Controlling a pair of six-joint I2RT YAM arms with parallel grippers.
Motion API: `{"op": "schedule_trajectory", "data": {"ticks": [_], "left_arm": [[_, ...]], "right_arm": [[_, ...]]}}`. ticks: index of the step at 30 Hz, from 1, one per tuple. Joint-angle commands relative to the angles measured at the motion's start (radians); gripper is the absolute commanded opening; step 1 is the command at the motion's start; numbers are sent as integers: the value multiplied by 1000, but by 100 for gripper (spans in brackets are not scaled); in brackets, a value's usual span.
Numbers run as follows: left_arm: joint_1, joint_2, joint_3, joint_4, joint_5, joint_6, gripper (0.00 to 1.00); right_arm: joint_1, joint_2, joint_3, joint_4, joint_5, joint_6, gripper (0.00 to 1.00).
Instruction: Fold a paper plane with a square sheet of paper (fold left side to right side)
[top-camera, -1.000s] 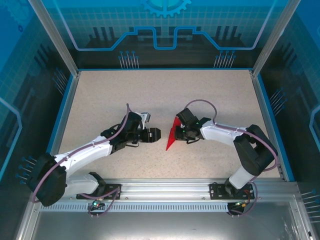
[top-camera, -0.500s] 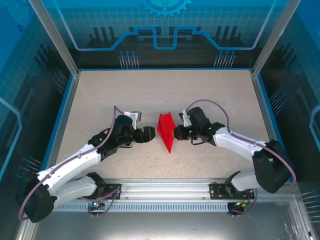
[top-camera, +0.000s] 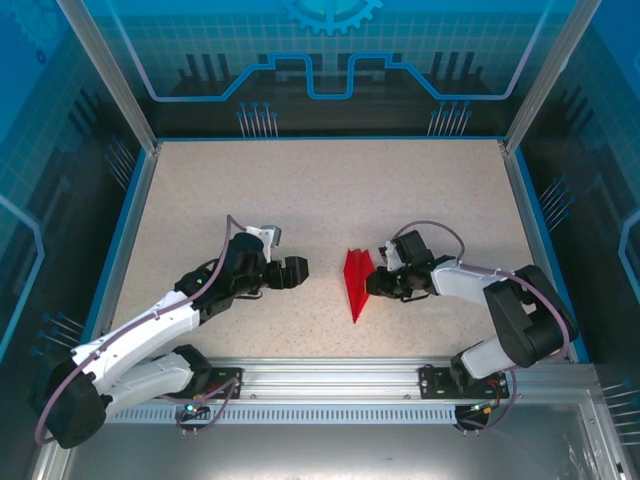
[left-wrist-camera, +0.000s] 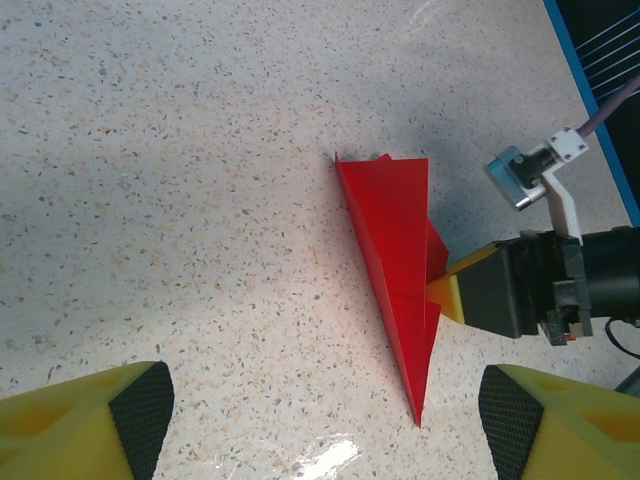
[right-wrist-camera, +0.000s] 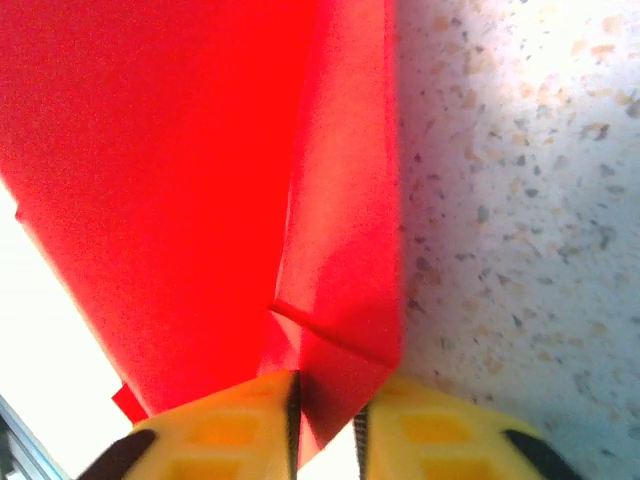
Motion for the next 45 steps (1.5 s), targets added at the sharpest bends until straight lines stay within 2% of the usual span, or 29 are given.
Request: {"op": "schedule_trajectory", "data": {"ticks": [1,6,8,11,15,26,30,36,42,45], "left_arm": [[7,5,-1,-4,-5,7,84],[8,6,-6,7,-7,4,84],[8,4,-13,20,-15,-6,85],[7,-1,-32,53,-17,-26,92],[7,2,-43,74,-3,-39,99],[8,7,-46,70,15,-28,99],[9,11,-44,66,14,-27,99],[8,17,-38,55,12,-21,99],[10,9,-32,37,8,-17,99],[9,0,-32,32,18,-16,99]], "right_arm": [[-5,-78,52,-123,54,-40,30],[33,-206,109,-323,204,-22,45],[59,-239,117,-345,209,1,47],[118,-245,120,-344,212,47,51],[188,-183,133,-317,224,88,53],[260,-27,207,-290,255,101,51],[267,27,227,-295,277,105,47],[288,110,256,-285,290,115,35],[279,139,310,-307,309,100,12],[240,138,368,-353,325,70,7]]}}
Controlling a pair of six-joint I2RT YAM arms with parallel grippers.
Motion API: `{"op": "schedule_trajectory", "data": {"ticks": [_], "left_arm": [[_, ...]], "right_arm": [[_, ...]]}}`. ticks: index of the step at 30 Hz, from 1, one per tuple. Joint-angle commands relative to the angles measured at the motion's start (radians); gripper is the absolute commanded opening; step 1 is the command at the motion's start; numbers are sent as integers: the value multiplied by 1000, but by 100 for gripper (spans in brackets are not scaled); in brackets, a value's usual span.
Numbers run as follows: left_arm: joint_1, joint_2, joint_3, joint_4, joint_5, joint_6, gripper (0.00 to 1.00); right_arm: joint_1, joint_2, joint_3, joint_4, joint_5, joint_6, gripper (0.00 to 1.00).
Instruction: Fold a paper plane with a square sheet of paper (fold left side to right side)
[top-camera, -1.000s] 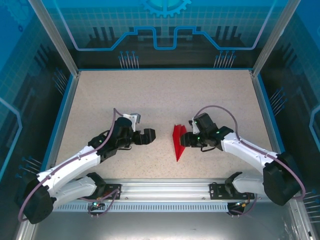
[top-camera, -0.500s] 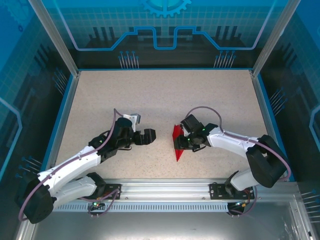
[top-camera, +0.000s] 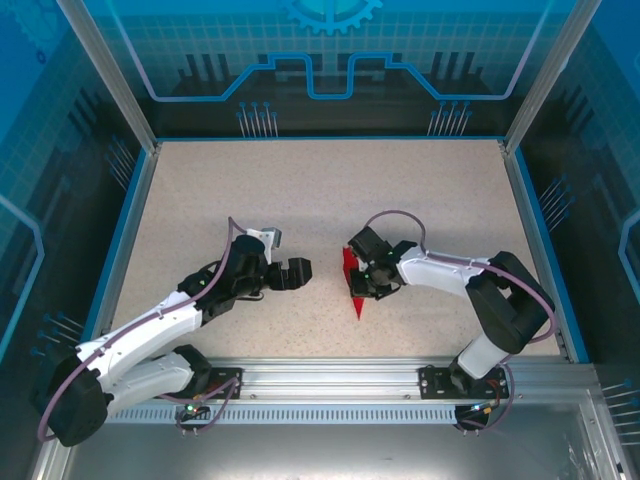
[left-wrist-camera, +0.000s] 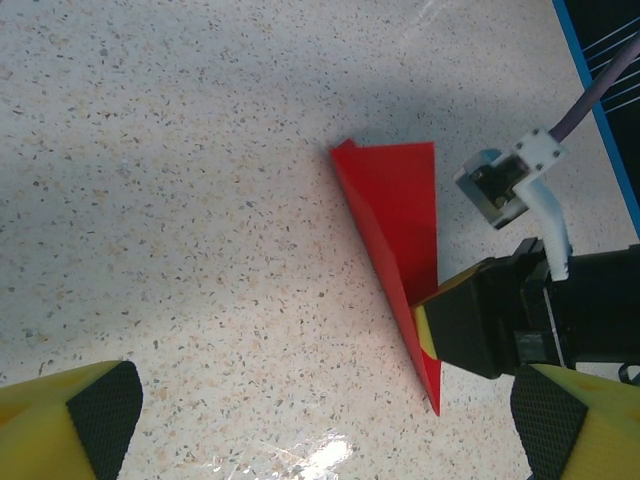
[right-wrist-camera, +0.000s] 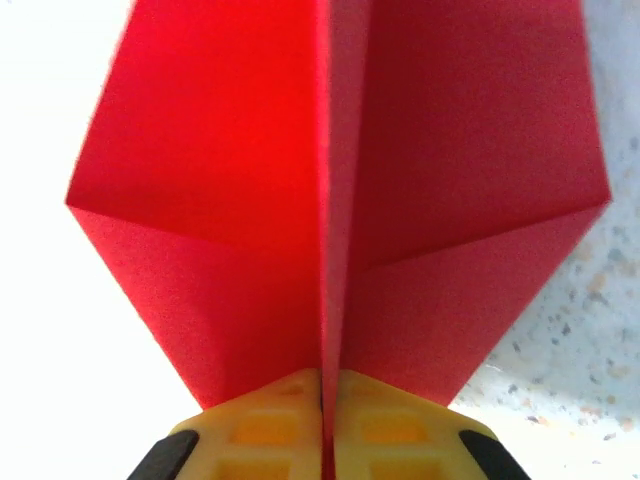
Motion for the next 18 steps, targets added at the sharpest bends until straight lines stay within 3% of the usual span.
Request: {"op": "schedule_trajectory", "data": {"ticks": [1,11,18], "left_arm": [[8,-15,4,-16,25,12,99],[8,-5,21,-44,55,3,99],[8,26,32,-81,66,-8,99]], "right_arm": [[-47,5,90,-66,35,-38,7],[-207,246,462,-282,119,-145,8],[-229,470,762,-455,194,-178,8]]}}
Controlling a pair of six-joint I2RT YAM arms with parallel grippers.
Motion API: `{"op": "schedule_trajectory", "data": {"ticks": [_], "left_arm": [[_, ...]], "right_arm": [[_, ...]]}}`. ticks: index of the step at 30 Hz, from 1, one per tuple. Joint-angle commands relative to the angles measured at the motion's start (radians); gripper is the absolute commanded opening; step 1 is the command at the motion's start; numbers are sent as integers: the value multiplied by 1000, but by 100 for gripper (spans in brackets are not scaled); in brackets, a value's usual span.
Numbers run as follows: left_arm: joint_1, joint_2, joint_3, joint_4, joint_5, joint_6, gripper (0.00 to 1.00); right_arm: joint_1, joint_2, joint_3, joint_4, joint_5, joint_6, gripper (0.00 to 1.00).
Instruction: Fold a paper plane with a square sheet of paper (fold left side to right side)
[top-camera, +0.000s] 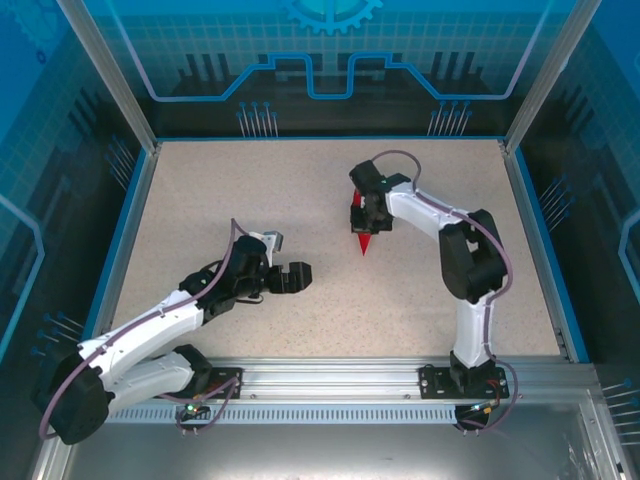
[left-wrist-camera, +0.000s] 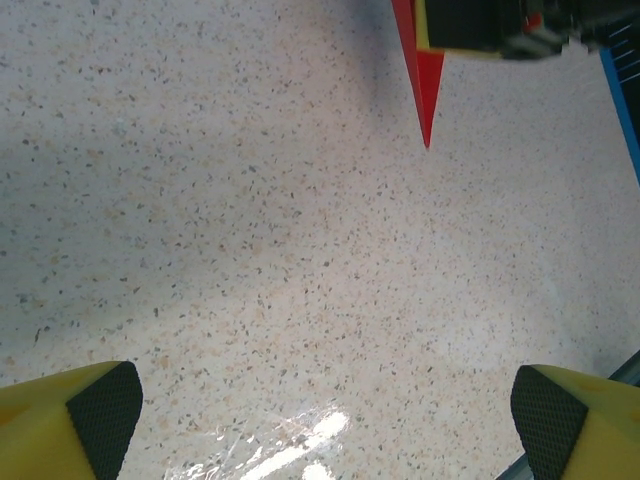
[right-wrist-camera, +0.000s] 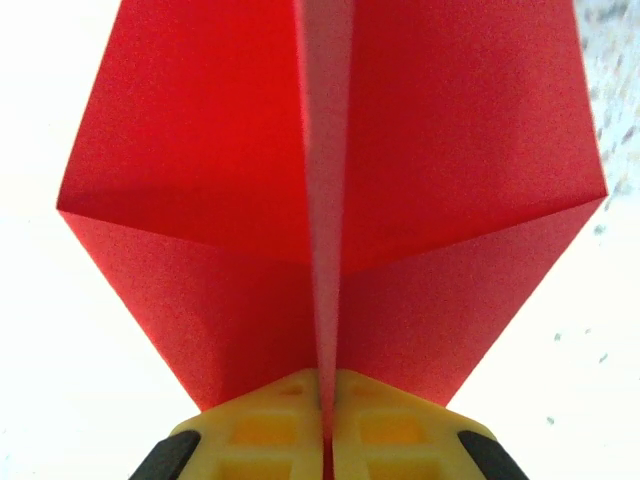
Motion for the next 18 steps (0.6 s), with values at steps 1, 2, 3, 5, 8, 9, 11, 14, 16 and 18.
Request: {"op": "schedule_trajectory", "data": {"ticks": [1,2,3,5,8,9,11,14,16,18], "left_arm": [[7,10,28,-34,26,-9,99],[6,12,29,-36,27,-9,99],[7,13,28,-37,27,-9,99],[7,19,33,-43,30,-10,99],[7,27,39,-49,31,-9,99],[6,30,41,-51,30,-9,99],[7,37,47,-56,31,-10,99],[6,57,61,-73,31,-17,99],[6,74,74,-84,34,-17,99],[7,86,80,-83,40,-19,99]], "right_arm": [[-5,85,113,-151,42,-41,8],[-7,108,139,-165,41,-45,8],[-8,123,157,-175,41,-47,8],[-11,152,182,-183,34,-47,8],[-13,180,198,-186,20,-45,8],[-13,189,203,-190,19,-46,8],[-13,206,210,-192,20,-44,8],[-11,221,202,-185,5,-36,9],[-11,224,192,-177,-4,-32,9],[-11,227,192,-177,-6,-31,10]]}}
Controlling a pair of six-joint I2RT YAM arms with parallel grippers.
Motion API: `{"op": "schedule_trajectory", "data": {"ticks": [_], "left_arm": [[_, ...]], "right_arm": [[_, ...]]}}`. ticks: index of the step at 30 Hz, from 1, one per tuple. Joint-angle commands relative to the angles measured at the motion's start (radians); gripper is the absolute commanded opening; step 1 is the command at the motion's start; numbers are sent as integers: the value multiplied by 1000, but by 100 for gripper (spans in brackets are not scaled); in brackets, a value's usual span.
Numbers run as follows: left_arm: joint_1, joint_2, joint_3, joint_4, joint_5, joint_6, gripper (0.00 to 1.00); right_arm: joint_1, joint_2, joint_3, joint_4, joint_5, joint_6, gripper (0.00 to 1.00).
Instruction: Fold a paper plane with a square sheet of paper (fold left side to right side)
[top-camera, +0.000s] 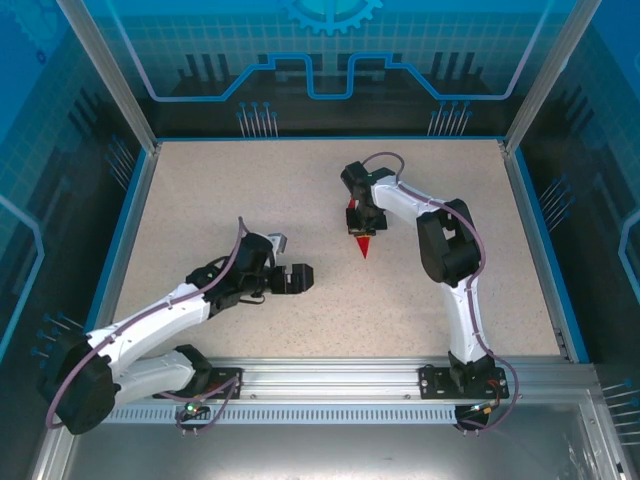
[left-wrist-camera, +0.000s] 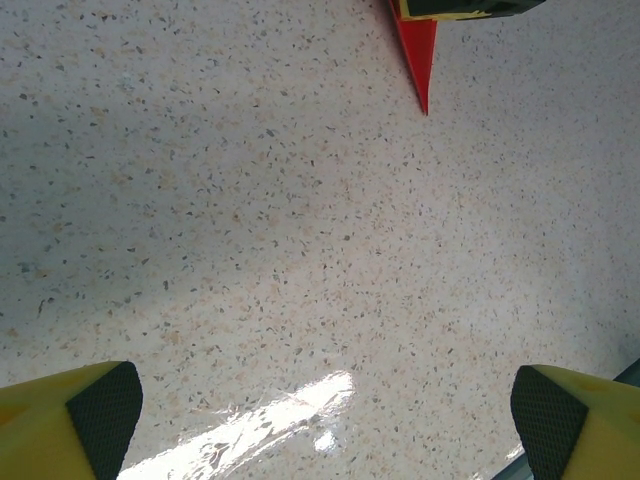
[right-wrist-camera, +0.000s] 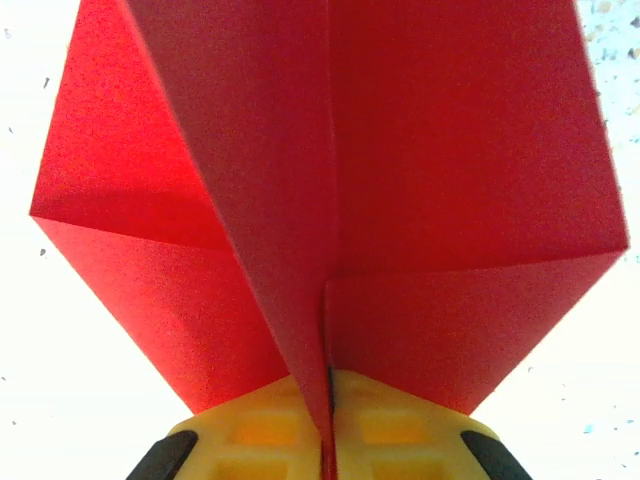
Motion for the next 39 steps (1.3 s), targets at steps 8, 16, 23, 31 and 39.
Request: {"op": "schedule_trajectory", "data": {"ticks": [8,16,23,31,39], "left_arm": [[7,21,44,-39,17,-30,99],[41,33,52,-46,36,-57,99],[119,9,47,-61,49,-74,99],[224,-123,25,-102,-50,-60,99],[260,-223,31,-120,-306,53,99]], "right_arm": [[0,-40,-12,-28,-25,-8,20],[17,-149,-22,-76,29,-29,26],[28,-333,-114,-90,69,-70,34],[-30,-684,-368,26,104,-148,39],[-178,-1051,-714,275,109,-206,55]]}}
